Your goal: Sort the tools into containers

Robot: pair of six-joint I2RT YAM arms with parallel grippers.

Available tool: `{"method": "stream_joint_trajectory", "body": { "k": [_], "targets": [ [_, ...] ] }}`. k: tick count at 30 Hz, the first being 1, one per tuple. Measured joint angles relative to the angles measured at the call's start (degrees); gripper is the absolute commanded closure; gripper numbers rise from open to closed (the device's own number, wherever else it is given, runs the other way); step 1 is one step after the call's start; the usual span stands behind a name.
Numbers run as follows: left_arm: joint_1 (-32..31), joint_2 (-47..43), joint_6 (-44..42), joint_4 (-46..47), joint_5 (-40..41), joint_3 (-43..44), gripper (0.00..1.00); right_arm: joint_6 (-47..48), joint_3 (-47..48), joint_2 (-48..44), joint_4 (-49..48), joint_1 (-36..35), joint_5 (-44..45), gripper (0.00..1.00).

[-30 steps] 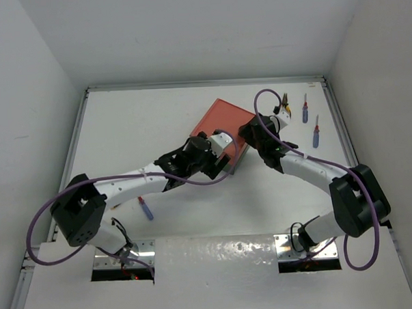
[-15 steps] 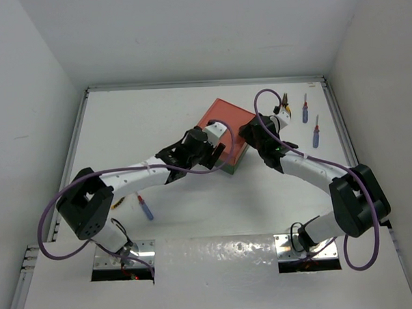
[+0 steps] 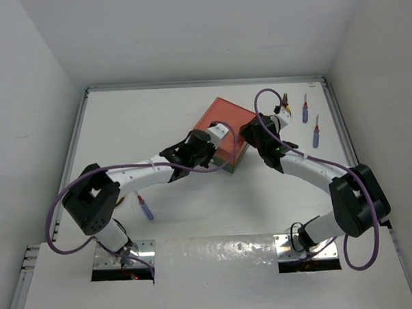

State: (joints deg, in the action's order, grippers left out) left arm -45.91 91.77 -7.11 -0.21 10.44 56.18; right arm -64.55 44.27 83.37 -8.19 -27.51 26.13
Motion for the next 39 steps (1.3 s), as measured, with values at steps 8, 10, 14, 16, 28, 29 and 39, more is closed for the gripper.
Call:
{"method": "stream_joint_trajectory", "body": {
  "k": [8,10,14,16,28,29,39],
  "targets": [
    [0.0,-0.33,0.55,-1.46,0.57,0.04,1.0,-0.31,0.0,0.07,-0.13,0.02,0.26,0.57],
    [0.0,-1.6,0.57,-2.29,0.74,-0.52,1.0,-1.07,0.0,0.11,-0.15,0.02,0.37,0.58],
    [0.0,-4.76,0.26,-3.06,0.0,-2.08,0.64,-1.99,0.17,0.46,-0.37,0.0,0.42,0.57],
    [0.0,-5.03,0.46,-2.56,-0.72,-2.08,0.51,-2.16,0.52,0.87,-0.44,-0.02,0.37,0.57],
    [0.0,-0.55,1.95,-1.6,1.6,1.68,0.64,-2.58,0.87,1.33,-0.55,-0.02,0.28,0.59],
    [0.02,-0.35,2.19,-1.95,2.01,1.68,0.64,-2.58,0.87,1.33,-0.55,-0.02,0.26,0.59],
    [0.02,3.61,3.45,-4.63,4.02,4.76,0.65,-2.56,0.87,1.36,-0.7,-0.02,0.22,0.59]
  ]
}}
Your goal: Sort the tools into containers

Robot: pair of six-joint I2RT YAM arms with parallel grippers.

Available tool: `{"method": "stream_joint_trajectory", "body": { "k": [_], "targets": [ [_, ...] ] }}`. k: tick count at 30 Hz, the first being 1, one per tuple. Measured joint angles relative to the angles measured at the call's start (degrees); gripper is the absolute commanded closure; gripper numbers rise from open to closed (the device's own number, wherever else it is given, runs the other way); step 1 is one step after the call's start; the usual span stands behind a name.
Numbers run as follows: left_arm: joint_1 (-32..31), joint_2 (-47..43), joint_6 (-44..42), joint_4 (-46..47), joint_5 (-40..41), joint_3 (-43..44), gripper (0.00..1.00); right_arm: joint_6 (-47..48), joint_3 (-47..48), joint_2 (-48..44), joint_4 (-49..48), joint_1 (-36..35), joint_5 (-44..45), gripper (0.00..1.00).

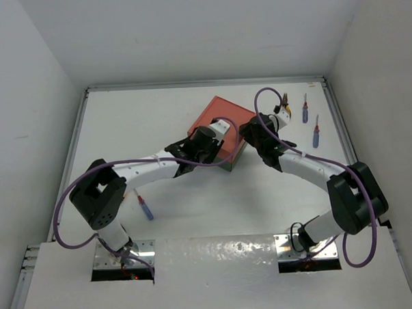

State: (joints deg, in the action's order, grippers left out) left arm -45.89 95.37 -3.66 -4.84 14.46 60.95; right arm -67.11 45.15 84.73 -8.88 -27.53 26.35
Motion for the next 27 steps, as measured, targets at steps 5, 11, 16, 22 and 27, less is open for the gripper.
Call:
{"method": "stream_joint_trajectory", "body": {
  "k": [5,11,16,22,27],
  "targets": [
    [0.15,0.0,0.76,-0.33,0.5,0.24,0.78,0.02,0.0,0.0,-0.02,0.0,-0.02,0.6],
    [0.15,0.04,0.72,-1.31,0.9,0.76,1.0,0.02,0.0,0.02,-0.04,0.0,0.0,0.6],
    [0.15,0.09,0.98,-1.62,0.92,0.9,1.0,0.02,0.0,0.02,-0.04,0.0,0.0,0.61],
    [0.15,-1.07,0.94,-2.86,0.79,0.13,1.0,-0.44,0.0,0.07,-0.09,0.0,0.09,0.67],
    [0.15,-5.33,0.9,-5.35,-0.22,-3.41,1.0,-1.57,0.11,0.11,-0.02,0.0,0.57,0.76]
  ]
}}
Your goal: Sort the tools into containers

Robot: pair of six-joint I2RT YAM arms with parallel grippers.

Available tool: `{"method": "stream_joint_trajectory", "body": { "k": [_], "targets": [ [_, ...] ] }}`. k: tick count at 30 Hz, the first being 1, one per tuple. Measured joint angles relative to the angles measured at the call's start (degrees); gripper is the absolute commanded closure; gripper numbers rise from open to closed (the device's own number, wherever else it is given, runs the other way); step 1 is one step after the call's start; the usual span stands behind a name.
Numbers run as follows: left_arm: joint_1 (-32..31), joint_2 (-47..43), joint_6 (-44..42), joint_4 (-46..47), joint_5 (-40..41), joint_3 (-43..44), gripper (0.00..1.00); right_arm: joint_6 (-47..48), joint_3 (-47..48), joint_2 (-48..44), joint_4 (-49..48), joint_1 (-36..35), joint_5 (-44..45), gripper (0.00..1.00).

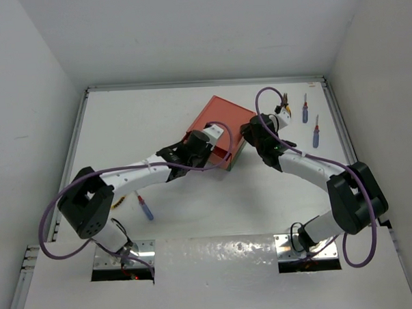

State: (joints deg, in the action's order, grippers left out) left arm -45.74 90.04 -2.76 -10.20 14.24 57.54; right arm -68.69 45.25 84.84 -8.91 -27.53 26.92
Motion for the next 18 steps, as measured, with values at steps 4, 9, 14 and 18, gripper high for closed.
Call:
{"method": "stream_joint_trajectory", "body": {
  "k": [4,9,14,18],
  "targets": [
    [0.0,-3.41,-0.44,-1.11,-1.53,-2.91,1.0,-0.83,0.24,0.0,0.37,0.0,0.55,0.79],
    [0.0,-7.32,-1.05,-3.34,-3.26,-5.73,1.0,-1.42,0.68,0.0,1.09,-0.09,1.29,0.81],
    [0.0,-10.84,-0.37,-6.67,-4.5,-8.0,1.0,-1.7,0.76,0.07,1.31,-0.28,1.68,0.82],
    [-0.04,-12.96,0.31,-8.39,-4.96,-9.6,1.0,-1.81,1.07,0.42,1.31,-0.33,1.77,0.82]
  ]
}}
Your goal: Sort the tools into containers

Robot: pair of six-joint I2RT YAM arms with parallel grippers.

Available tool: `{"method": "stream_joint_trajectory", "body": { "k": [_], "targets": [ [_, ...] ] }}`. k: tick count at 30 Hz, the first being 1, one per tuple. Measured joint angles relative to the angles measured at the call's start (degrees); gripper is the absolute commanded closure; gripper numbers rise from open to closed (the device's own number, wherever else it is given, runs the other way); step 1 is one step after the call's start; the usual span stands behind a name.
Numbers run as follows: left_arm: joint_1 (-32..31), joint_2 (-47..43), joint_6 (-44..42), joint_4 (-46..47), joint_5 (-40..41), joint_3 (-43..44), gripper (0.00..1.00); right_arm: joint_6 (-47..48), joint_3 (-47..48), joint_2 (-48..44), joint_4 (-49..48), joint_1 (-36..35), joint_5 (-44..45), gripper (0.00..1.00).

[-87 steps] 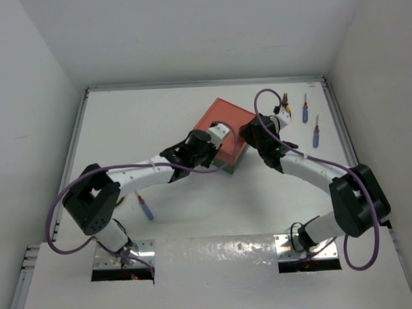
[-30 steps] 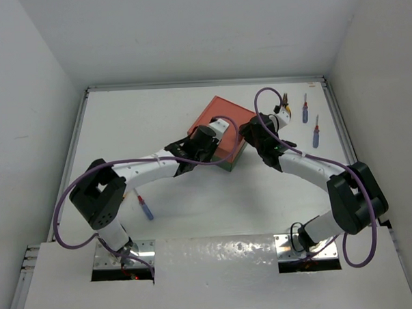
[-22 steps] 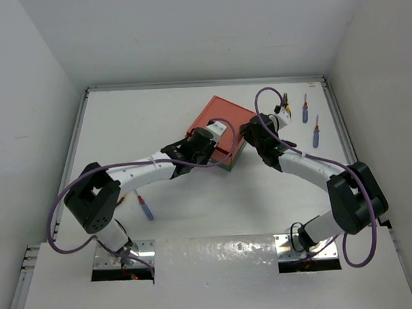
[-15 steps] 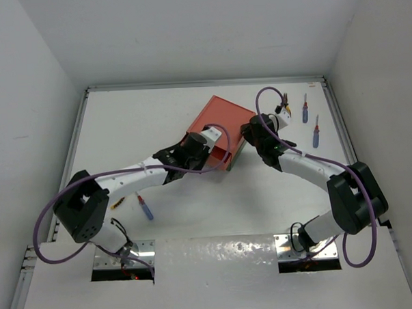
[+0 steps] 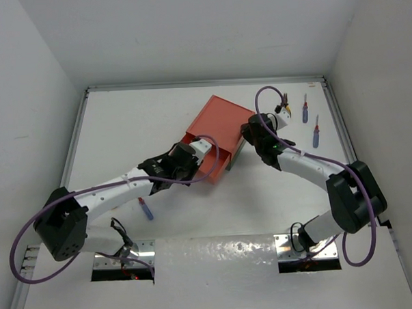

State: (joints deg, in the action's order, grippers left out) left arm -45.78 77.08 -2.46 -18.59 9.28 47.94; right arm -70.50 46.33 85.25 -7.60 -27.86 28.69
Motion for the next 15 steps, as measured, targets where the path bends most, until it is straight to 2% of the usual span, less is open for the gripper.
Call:
{"method": "stream_joint_trajectory", "body": {
  "k": [4,6,7,10,15],
  "targets": [
    [-0.24,-1.9,0.87,-1.6,-0.17,-1.53,0.98,0.04,0.33,0.39,-0.09,0.0,0.0,0.82],
    [-0.26,-2.45,1.62,-2.05,-0.31,-1.88,0.77,0.11,0.37,0.46,-0.2,-0.02,0.02,0.81],
    [-0.26,-2.54,1.88,-2.23,-0.31,-1.9,0.55,0.22,0.39,0.55,-0.31,-0.02,0.0,0.81],
    [-0.35,-2.58,2.62,-2.54,-0.33,-1.9,0.31,0.59,0.66,1.11,-0.92,-0.02,-0.09,0.78],
    [-0.42,-4.39,2.86,-3.74,0.35,-1.88,0.16,2.05,1.44,2.12,-1.75,-0.02,-0.5,0.77]
  ]
}}
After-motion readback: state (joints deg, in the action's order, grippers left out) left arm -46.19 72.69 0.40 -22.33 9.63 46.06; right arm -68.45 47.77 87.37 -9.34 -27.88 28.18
